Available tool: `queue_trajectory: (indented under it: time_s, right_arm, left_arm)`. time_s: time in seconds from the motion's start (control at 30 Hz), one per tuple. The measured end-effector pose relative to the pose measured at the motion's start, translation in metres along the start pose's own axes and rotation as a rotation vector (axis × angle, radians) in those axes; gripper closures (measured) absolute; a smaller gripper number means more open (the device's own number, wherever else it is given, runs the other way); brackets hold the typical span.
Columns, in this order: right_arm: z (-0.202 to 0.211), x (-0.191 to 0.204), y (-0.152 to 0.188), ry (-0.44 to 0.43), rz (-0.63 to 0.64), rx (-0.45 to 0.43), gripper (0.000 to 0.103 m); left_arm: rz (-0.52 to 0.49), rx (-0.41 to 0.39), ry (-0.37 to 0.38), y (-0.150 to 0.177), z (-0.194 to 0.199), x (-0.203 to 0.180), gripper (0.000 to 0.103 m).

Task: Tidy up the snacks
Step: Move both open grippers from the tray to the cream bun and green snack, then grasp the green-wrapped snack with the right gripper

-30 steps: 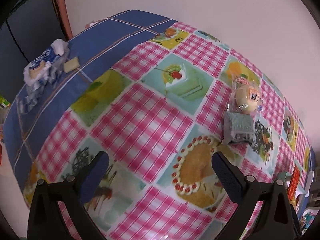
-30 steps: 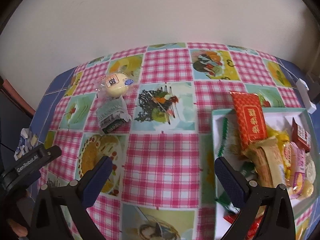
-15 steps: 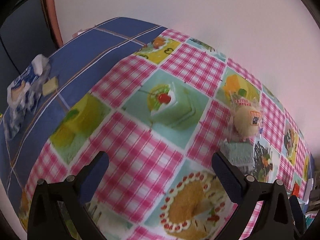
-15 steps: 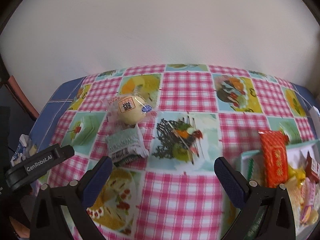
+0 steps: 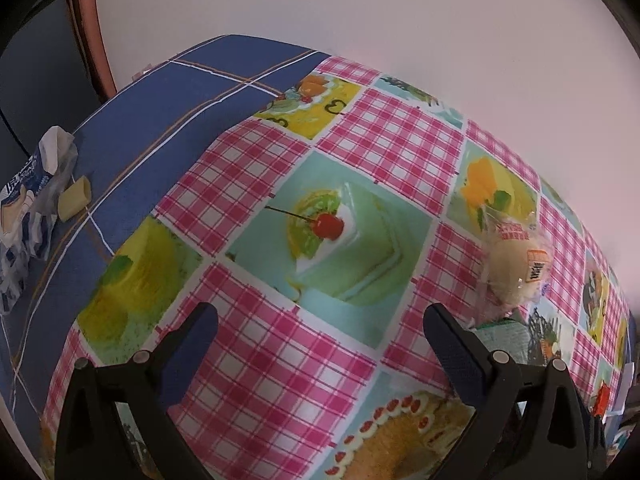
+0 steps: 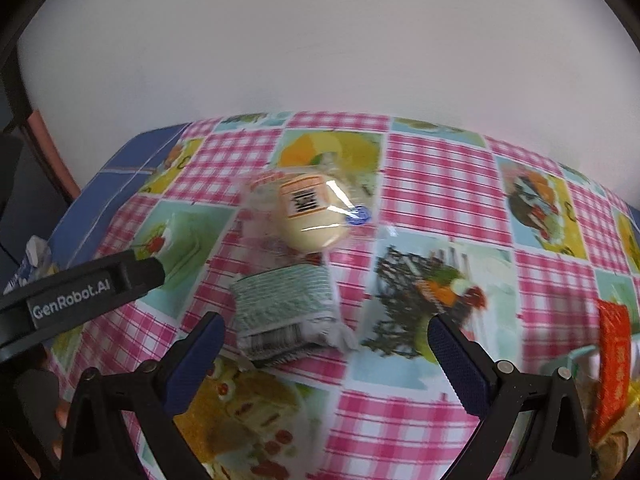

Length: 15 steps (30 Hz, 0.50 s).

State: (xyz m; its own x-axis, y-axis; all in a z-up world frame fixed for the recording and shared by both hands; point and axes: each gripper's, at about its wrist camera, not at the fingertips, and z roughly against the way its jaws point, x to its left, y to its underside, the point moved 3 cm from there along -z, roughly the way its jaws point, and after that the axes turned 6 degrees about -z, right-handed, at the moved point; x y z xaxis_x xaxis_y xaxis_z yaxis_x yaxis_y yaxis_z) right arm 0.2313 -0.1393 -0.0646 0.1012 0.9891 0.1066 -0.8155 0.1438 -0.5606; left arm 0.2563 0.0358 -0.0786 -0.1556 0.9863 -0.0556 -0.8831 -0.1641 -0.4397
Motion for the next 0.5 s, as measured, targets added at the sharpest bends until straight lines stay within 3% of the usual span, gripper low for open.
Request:
queue_trajectory:
  time_s: [0.27,0.5]
  right_arm:
    - [-0.023,0.008,0.004,-0.001,0.021,0.028,0.008]
    - [-0.028,-0.007,0.004,0.0,-0.007,0.027,0.014]
  left_arm:
    - [0.013,0.021,-0.005,0.001,-0.015,0.006,0.001]
    - [0.008,0.038,-0.001,0.003,-0.022,0.001,0.001]
